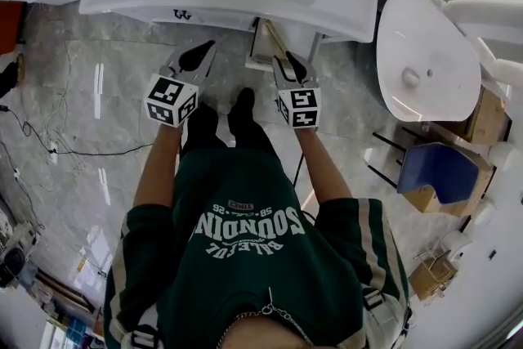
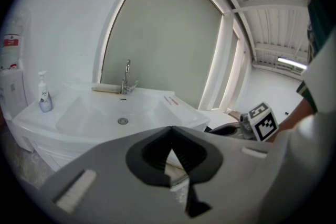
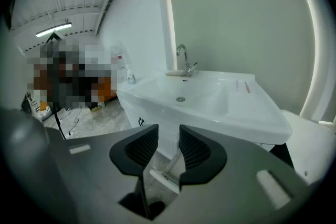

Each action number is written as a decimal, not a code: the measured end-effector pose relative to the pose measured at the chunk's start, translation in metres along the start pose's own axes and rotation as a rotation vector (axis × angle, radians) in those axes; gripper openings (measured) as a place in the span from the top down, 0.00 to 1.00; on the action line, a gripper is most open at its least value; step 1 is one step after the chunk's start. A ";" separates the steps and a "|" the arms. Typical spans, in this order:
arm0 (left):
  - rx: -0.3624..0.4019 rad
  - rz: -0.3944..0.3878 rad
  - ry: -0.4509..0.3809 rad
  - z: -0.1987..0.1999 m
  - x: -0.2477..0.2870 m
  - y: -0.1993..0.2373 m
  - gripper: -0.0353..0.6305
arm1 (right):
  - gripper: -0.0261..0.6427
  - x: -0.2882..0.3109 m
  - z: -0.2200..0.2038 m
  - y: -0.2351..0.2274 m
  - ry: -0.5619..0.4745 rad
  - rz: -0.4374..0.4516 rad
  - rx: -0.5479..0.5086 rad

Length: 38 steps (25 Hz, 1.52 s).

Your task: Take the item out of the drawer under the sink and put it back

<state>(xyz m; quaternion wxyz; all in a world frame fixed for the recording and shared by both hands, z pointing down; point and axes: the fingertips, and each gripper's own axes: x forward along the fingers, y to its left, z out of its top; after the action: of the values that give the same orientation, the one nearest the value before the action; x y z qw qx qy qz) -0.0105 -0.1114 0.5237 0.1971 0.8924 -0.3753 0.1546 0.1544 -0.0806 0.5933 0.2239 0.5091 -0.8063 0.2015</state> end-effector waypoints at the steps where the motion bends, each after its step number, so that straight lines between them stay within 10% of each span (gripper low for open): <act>1: -0.003 -0.001 0.004 -0.003 0.003 -0.001 0.88 | 0.81 0.006 -0.008 -0.004 0.023 0.001 -0.005; 38: -0.212 0.110 0.255 -0.177 0.000 0.026 0.88 | 0.79 0.225 -0.253 -0.106 0.688 0.006 -0.330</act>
<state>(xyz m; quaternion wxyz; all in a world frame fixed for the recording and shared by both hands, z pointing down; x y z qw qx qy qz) -0.0521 -0.0453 0.6849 0.3273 0.8178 -0.4100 0.2365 0.2046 -0.1474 0.9379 0.5599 0.3666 -0.7070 0.2286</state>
